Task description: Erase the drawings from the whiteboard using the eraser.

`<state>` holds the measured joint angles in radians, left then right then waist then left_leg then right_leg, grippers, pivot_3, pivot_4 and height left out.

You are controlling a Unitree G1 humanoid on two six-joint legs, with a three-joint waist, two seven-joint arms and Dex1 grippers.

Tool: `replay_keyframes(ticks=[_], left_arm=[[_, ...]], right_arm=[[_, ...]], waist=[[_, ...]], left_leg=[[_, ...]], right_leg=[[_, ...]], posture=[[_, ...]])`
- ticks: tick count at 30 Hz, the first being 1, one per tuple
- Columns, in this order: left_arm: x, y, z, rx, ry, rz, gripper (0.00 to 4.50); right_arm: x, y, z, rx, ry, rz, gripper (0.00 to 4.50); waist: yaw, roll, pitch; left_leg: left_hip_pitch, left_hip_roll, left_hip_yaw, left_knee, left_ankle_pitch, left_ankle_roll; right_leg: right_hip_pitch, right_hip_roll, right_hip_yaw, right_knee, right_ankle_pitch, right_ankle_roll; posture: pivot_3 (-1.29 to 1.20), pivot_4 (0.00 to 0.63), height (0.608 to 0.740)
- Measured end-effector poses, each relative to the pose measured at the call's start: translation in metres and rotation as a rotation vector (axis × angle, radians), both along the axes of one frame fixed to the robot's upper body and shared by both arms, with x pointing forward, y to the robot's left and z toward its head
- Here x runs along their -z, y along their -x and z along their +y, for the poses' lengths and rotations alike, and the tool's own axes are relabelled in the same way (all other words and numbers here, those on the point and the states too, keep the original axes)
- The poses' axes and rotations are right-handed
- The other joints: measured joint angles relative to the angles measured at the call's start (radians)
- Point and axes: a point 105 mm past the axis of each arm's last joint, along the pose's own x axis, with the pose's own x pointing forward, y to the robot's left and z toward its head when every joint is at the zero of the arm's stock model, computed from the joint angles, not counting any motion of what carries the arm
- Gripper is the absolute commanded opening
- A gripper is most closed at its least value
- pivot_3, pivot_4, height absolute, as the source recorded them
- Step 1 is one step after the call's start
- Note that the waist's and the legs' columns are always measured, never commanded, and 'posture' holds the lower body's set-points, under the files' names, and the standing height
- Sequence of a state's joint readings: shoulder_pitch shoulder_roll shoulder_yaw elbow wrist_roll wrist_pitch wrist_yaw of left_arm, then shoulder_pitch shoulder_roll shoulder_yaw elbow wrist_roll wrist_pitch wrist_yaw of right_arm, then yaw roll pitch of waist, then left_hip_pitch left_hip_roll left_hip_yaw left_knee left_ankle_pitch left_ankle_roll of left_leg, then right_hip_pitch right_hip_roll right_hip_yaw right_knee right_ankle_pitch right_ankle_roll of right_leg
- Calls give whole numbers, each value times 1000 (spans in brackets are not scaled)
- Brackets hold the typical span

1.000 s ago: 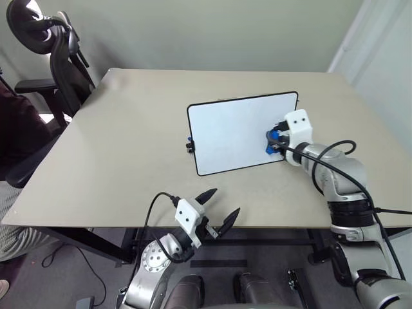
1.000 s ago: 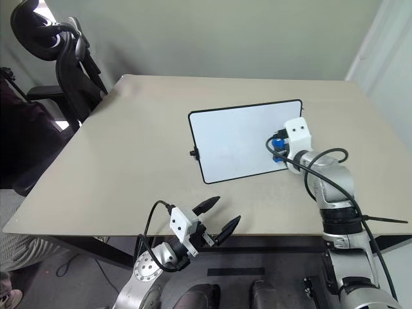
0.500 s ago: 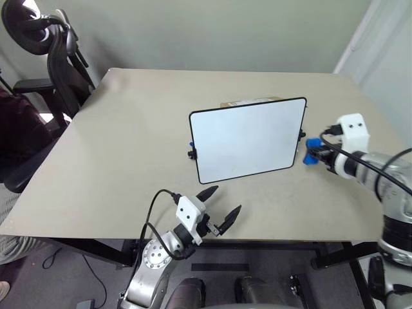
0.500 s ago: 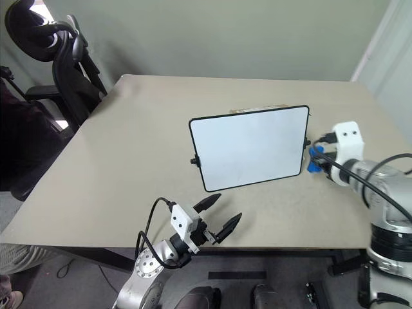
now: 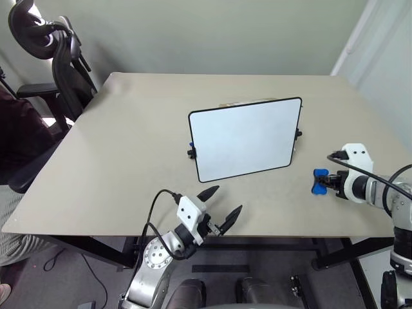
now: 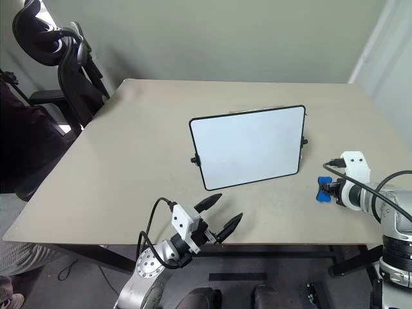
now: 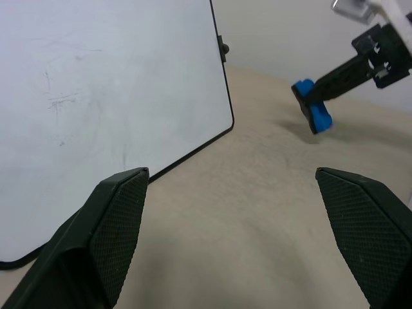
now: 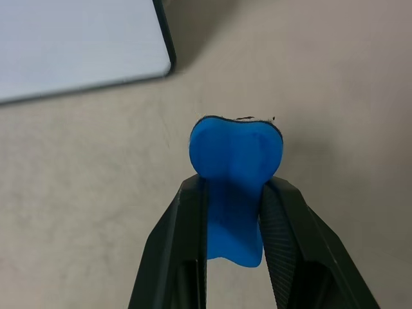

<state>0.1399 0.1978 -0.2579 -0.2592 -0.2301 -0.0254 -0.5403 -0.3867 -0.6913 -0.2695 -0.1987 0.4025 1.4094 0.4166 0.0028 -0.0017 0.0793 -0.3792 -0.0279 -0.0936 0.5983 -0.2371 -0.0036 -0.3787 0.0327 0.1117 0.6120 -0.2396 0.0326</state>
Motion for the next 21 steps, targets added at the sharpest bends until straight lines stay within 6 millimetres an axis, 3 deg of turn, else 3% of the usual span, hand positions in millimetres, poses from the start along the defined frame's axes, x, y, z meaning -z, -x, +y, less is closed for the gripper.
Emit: replay_keyframes(ticks=[2, 12, 17, 21], left_arm=[[1, 0, 0, -1, -2, 3, 4500], [1, -1, 2, -4, -10, -1, 4500], [1, -2, 5, -4, -21, -3, 4500], [2, -2, 7, -5, -27, -1, 4500]], right_arm=[[4, -2, 0, -3, 7, -1, 1145], [4, 0, -5, -12, 46, -12, 4373], [-20, 16, 3, -85, 17, -130, 4373], [-46, 35, 20, -218, -11, -288, 4373]], waist=[[0, 0, 0], [3, 1, -1], [7, 1, -1], [7, 0, -1]], left_leg=[[0, 0, 0, 0, 0, 0], [0, 0, 0, 0, 2, 4], [-3, 0, 0, 0, 0, 2], [-2, 0, 0, 0, -1, 0]], right_leg=[[0, 0, 0, 0, 1, 1], [1, 0, 0, -1, 4, 6], [2, 0, 0, -1, 1, 3], [4, 0, 0, -1, -4, -2]], posture=[[0, 150, 736], [0, 150, 736], [0, 150, 736], [0, 150, 736]])
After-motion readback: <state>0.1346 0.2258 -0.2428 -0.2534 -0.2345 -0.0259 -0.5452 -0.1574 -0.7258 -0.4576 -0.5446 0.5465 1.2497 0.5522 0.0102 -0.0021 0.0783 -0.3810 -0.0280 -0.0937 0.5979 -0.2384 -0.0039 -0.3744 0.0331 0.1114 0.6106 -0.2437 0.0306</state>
